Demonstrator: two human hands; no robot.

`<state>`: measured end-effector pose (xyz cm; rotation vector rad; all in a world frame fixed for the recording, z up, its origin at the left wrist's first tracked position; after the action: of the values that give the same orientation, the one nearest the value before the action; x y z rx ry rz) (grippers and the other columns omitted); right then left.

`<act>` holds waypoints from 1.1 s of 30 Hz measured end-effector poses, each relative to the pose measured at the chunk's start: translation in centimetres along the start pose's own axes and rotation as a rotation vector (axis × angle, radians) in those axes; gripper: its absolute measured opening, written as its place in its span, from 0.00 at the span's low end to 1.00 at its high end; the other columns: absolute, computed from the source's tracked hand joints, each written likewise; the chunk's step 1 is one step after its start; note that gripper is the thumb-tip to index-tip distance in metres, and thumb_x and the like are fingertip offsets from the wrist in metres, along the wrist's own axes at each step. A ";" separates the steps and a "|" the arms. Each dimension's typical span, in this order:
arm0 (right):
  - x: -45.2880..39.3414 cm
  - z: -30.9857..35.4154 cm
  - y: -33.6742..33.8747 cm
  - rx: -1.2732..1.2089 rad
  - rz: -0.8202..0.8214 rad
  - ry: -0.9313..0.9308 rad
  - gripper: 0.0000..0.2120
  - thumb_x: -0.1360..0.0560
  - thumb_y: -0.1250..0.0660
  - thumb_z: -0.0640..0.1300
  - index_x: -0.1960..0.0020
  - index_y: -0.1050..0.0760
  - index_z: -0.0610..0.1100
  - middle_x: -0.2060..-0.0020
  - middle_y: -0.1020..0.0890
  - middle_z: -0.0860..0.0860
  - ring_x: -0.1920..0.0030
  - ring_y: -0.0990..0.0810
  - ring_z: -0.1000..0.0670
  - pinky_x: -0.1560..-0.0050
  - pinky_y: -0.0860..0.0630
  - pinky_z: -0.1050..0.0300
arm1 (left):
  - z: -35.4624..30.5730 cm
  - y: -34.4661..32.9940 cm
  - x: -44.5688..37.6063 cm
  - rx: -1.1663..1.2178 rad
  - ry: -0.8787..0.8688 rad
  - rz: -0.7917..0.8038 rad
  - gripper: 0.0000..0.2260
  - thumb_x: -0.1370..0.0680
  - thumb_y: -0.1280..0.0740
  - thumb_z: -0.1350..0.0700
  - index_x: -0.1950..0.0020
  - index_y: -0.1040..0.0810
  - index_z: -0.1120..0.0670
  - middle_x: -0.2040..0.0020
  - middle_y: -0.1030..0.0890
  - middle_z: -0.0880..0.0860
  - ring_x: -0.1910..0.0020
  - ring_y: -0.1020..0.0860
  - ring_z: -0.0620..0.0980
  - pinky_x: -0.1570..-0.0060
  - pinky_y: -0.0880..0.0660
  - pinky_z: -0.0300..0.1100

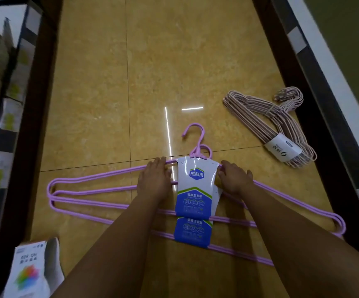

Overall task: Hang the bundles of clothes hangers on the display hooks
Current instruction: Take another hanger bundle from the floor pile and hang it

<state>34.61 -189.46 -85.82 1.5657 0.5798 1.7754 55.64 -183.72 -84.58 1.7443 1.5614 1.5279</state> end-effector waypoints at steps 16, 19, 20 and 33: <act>4.1 0.3 2.2 -0.237 -0.151 0.094 0.07 0.21 0.39 0.50 0.58 0.28 0.53 0.55 0.27 0.48 0.47 0.26 0.44 0.52 0.36 0.51 | -3.4 3.6 0.8 -0.181 -0.079 -0.035 0.05 0.22 0.39 0.59 0.49 0.24 0.53 0.51 0.21 0.53 0.51 0.23 0.54 0.57 0.32 0.44; 5.6 0.4 4.0 -0.204 -0.166 0.132 0.07 0.21 0.40 0.48 0.55 0.25 0.50 0.56 0.26 0.49 0.47 0.27 0.44 0.54 0.36 0.53 | -4.3 5.5 2.3 -0.199 -0.086 -0.051 0.05 0.22 0.40 0.60 0.51 0.25 0.53 0.52 0.23 0.53 0.54 0.25 0.53 0.62 0.36 0.42; 6.3 0.5 4.7 -0.197 -0.165 0.145 0.07 0.21 0.40 0.48 0.53 0.24 0.49 0.55 0.24 0.48 0.47 0.27 0.44 0.54 0.35 0.53 | -4.6 6.3 2.9 -0.201 -0.090 -0.063 0.06 0.22 0.41 0.60 0.51 0.25 0.53 0.52 0.23 0.53 0.54 0.25 0.53 0.63 0.36 0.42; 24.1 7.6 19.2 -0.318 -0.097 0.226 0.07 0.24 0.35 0.45 0.49 0.22 0.44 0.53 0.20 0.43 0.49 0.24 0.41 0.59 0.36 0.56 | -8.8 25.9 17.1 -0.160 -0.070 -0.198 0.07 0.21 0.41 0.59 0.49 0.23 0.56 0.54 0.24 0.56 0.53 0.25 0.57 0.63 0.39 0.45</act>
<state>37.38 -185.12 -54.51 1.1146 0.4426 1.8773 57.74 -181.03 -52.53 1.4922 1.4848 1.4374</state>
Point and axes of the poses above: each hand's wrist, its own x-axis away from the middle knuckle, its own y-axis out of the back of the hand, z = x × y, the point moved 1 cm from there along -x, towards the middle knuckle
